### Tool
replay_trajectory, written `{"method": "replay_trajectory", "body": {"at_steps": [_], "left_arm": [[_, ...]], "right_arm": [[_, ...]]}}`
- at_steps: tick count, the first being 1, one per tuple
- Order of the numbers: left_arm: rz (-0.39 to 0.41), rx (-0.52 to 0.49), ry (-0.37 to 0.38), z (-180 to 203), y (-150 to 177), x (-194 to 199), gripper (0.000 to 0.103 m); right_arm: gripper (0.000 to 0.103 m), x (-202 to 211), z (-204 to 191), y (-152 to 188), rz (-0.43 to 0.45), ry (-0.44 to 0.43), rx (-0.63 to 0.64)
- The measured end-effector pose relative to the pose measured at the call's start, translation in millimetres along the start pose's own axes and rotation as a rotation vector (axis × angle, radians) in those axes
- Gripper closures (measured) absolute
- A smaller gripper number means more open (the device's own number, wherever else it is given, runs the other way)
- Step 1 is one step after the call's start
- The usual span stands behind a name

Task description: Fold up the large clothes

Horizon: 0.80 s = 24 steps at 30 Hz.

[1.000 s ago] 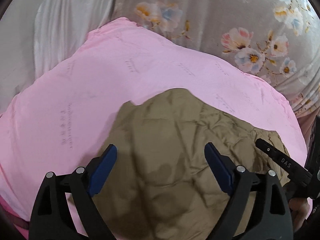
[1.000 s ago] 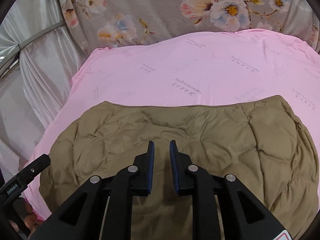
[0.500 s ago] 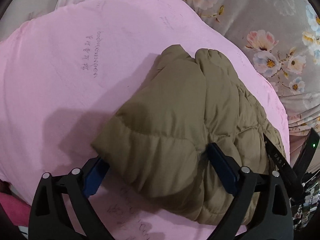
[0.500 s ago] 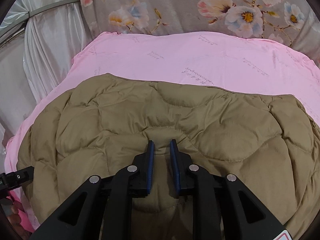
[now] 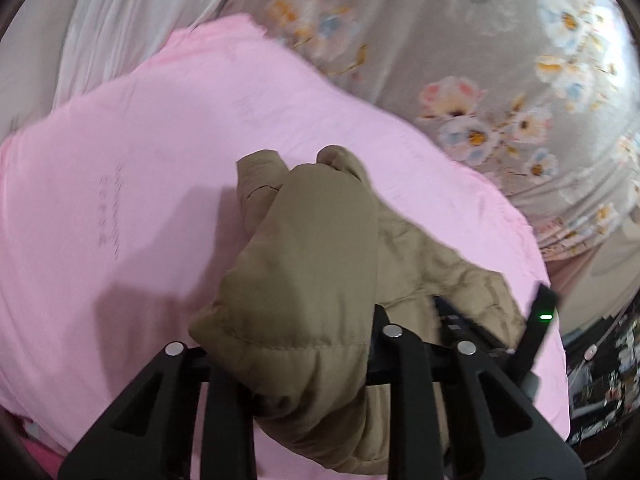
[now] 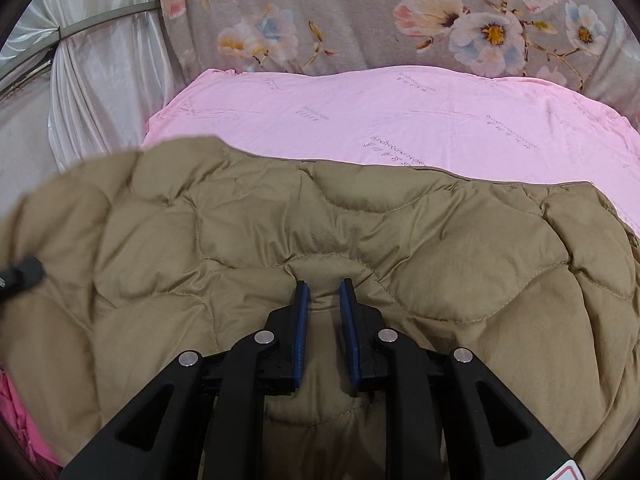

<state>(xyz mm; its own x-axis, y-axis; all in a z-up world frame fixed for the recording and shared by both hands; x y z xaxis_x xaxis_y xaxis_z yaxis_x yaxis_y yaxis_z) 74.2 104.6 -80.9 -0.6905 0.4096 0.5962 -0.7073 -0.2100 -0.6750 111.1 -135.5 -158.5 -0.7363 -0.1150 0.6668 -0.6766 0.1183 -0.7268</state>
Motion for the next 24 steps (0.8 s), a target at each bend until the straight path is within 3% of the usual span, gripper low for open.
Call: {"method": "replay_trajectory", "body": {"at_steps": [5, 11, 19, 21, 24], "left_arm": [[0.039, -0.123, 0.006, 40.2, -14.5, 17.7, 0.083], [0.046, -0.158, 0.012, 50.4, -25.3, 26.8, 0.084], [0.068, -0.288, 0.060, 92.0, -23.5, 51.8, 0.086], [0.086, -0.347, 0.089, 114.8, -20.8, 60.1, 0.086], [0.080, -0.418, 0.151, 151.9, -12.2, 59.2, 0.086]], "right_arm": [[0.084, 45.2, 11.6, -0.1, -0.041, -0.080, -0.126], [0.092, 96.1, 13.5, 39.4, -0.260, -0.182, -0.141], [0.099, 52.6, -4.2, 62.4, -0.362, -0.332, -0.210], [0.100, 37.7, -7.7, 61.3, -0.362, -0.404, -0.247], [0.100, 34.2, -9.5, 59.8, -0.338, -0.436, -0.278]]}}
Point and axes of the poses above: each gripper's, at about its wrist camera, not at the fingertips, and x roughly against the way its jaws point, z to its right, y to its underside, the point moved 4 cm from there along -x, roughly the way its jaws point, and after that the axes turned 2 degrees about -x, right-handed, at the moved point
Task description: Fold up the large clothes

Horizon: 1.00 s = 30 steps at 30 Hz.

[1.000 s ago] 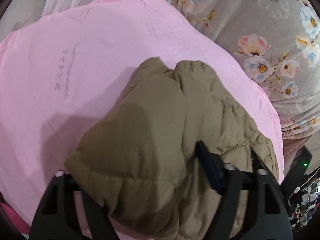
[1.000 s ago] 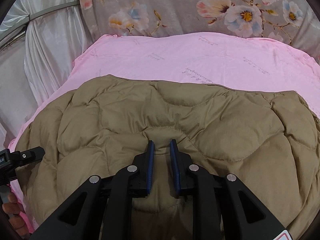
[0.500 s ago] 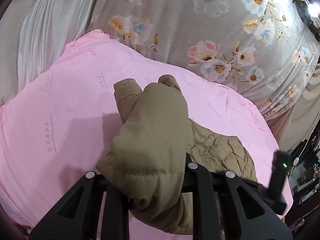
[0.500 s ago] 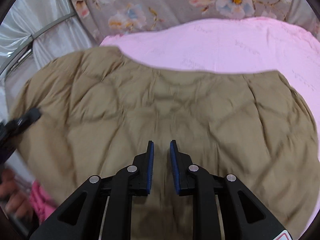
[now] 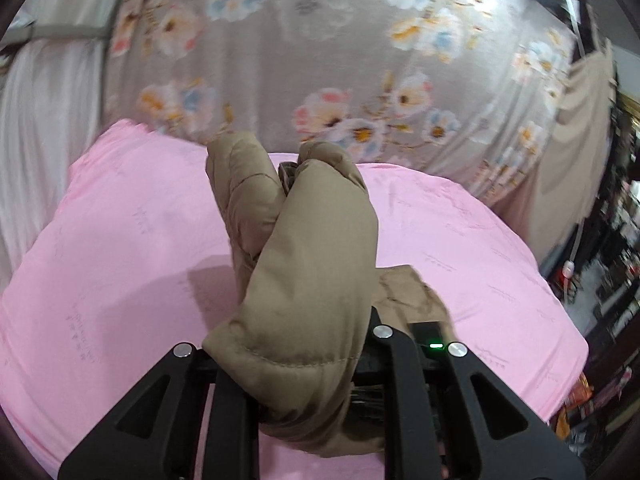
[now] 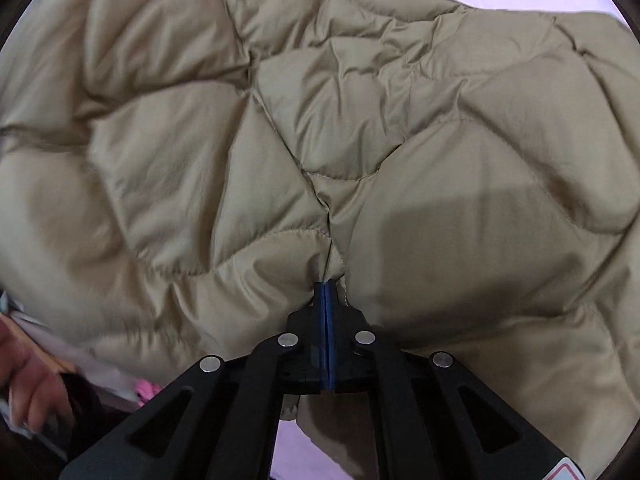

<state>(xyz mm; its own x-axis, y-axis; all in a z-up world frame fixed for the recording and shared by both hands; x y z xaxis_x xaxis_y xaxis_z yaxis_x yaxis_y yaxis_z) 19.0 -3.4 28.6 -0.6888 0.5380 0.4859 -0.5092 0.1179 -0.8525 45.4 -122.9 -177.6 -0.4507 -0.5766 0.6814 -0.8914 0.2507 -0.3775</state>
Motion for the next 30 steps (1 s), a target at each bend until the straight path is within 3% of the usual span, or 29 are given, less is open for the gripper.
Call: {"method": "replay_trajectory", "body": {"at_steps": [4, 9, 15, 23, 26, 29, 30], "left_arm": [[-0.010, -0.090, 0.095, 50.9, -4.6, -17.9, 0.086], [-0.075, -0.189, 0.176, 107.8, 5.9, -56.2, 0.086], [-0.239, -0.261, 0.243, 154.0, 46.5, -106.8, 0.085], [-0.364, -0.306, 0.243, 171.5, 90.6, -135.1, 0.079], [-0.375, -0.315, 0.249, 173.4, 97.7, -136.2, 0.076], [-0.381, -0.292, 0.289, 170.8, 95.1, -125.5, 0.065], [-0.380, -0.280, 0.309, 174.3, 91.6, -124.5, 0.059]], "right_arm": [[0.098, 44.9, 5.7, 7.1, 0.091, -0.007, -0.034], [0.096, 137.0, 48.0, 22.3, 0.283, 0.275, -0.082], [0.096, 203.7, 86.3, 45.6, 0.402, 0.433, -0.183], [0.094, 235.3, 114.9, 48.8, 0.448, 0.462, -0.214], [0.094, 240.9, 119.3, 27.7, 0.461, 0.452, -0.198], [0.092, 249.4, 106.8, 9.7, 0.485, 0.434, -0.173], [0.086, 253.0, 101.5, 2.0, 0.496, 0.426, -0.166]]}}
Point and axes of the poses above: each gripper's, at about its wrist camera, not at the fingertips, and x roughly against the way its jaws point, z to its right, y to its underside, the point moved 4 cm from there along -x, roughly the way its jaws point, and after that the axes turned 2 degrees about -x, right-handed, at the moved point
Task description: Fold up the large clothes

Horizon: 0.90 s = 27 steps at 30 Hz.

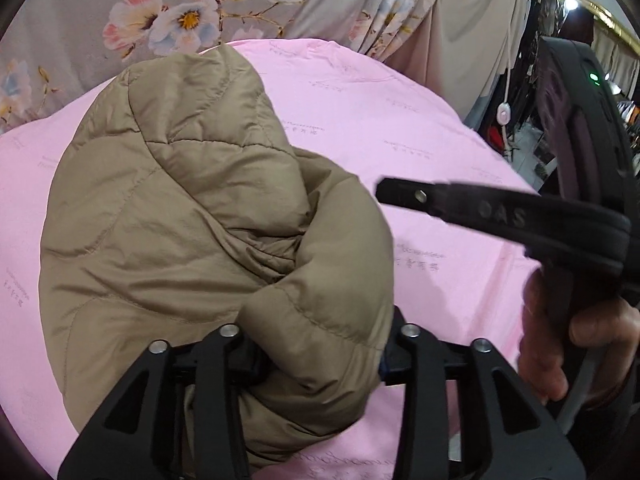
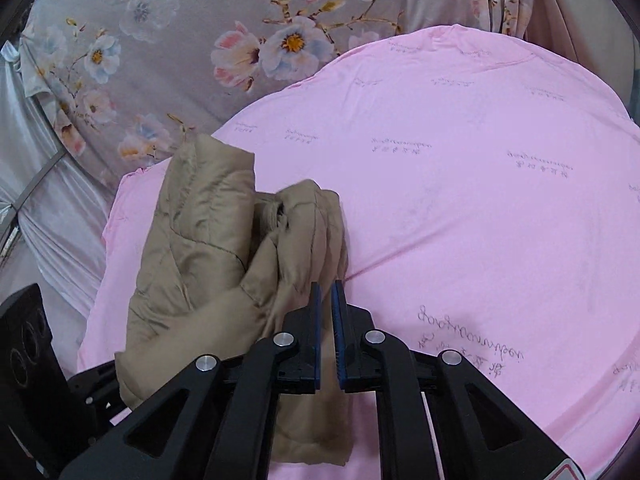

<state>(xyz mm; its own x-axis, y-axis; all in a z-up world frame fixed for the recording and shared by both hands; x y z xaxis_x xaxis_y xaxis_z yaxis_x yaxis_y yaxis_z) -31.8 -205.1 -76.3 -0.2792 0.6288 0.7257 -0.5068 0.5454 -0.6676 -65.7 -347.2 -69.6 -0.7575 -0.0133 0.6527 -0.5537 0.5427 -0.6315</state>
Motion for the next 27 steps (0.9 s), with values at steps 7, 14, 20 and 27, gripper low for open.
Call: {"method": "replay_trajectory", "body": {"at_steps": [7, 14, 20, 27], "left_arm": [[0.239, 0.058, 0.081, -18.8, -31.7, 92.5, 0.034], [0.313, 0.270, -0.191, -124.7, -68.0, 129.0, 0.030], [0.209, 0.377, -0.320, -194.9, -77.7, 94.2, 0.030], [0.125, 0.415, -0.295, -211.3, -98.8, 44.1, 0.031]], "right_arm": [[0.039, 25.6, -52.1, -65.7, 0.102, -0.085, 0.043], [0.026, -7.2, -88.3, -101.9, -0.016, -0.132, -0.008], [0.025, -84.8, -80.8, -92.9, -0.286, -0.131, -0.147], [0.090, -85.7, -83.9, -87.6, -0.208, -0.154, -0.140]]}}
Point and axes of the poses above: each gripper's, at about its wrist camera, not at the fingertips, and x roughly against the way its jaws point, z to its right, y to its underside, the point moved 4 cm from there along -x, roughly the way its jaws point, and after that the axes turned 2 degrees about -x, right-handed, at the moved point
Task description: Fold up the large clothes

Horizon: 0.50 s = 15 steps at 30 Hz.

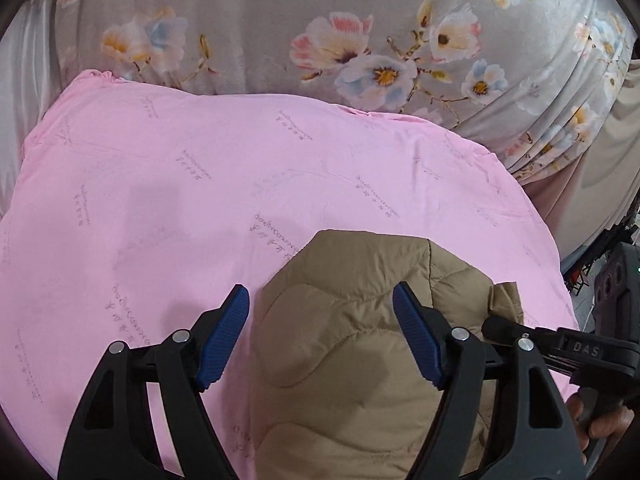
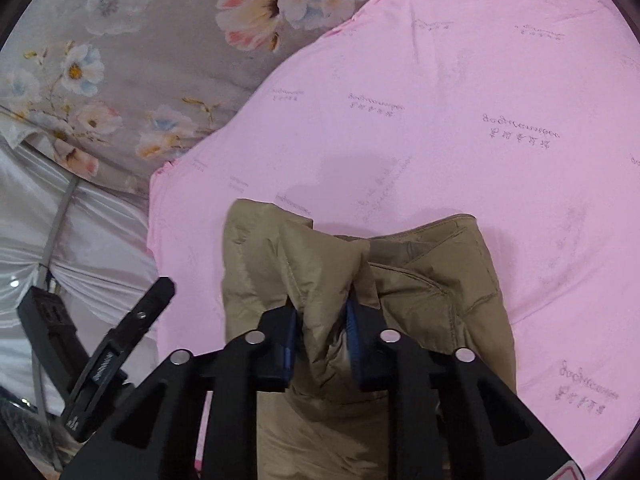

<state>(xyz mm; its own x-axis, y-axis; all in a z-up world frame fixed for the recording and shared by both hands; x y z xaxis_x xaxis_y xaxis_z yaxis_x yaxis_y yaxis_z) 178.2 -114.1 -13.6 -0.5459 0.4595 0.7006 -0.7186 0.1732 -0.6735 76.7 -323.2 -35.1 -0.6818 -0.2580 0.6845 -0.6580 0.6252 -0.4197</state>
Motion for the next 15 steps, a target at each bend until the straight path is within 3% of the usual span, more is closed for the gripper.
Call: {"method": "replay_trajectory", "body": {"at_steps": [4, 7, 10, 15], "left_arm": [[-0.040, -0.008, 0.034, 20.4, 2.3, -21.9, 0.031], [-0.084, -0.023, 0.044, 37.5, 10.4, -47.4, 0.033], [-0.113, -0.049, 0.007, 47.9, 21.6, -71.7, 0.034], [-0.131, -0.055, -0.013, 49.0, 38.5, -100.8, 0.030]], "right_arm": [[0.093, 19.4, 13.2, 17.9, 0.179, 0.142, 0.100], [0.092, 6.9, 46.9, 28.9, 0.185, 0.177, 0.055], [0.091, -1.8, 75.7, 33.4, 0.181, 0.188, 0.017], [0.086, -15.3, 96.6, 39.6, 0.175, 0.176, -0.009]]}}
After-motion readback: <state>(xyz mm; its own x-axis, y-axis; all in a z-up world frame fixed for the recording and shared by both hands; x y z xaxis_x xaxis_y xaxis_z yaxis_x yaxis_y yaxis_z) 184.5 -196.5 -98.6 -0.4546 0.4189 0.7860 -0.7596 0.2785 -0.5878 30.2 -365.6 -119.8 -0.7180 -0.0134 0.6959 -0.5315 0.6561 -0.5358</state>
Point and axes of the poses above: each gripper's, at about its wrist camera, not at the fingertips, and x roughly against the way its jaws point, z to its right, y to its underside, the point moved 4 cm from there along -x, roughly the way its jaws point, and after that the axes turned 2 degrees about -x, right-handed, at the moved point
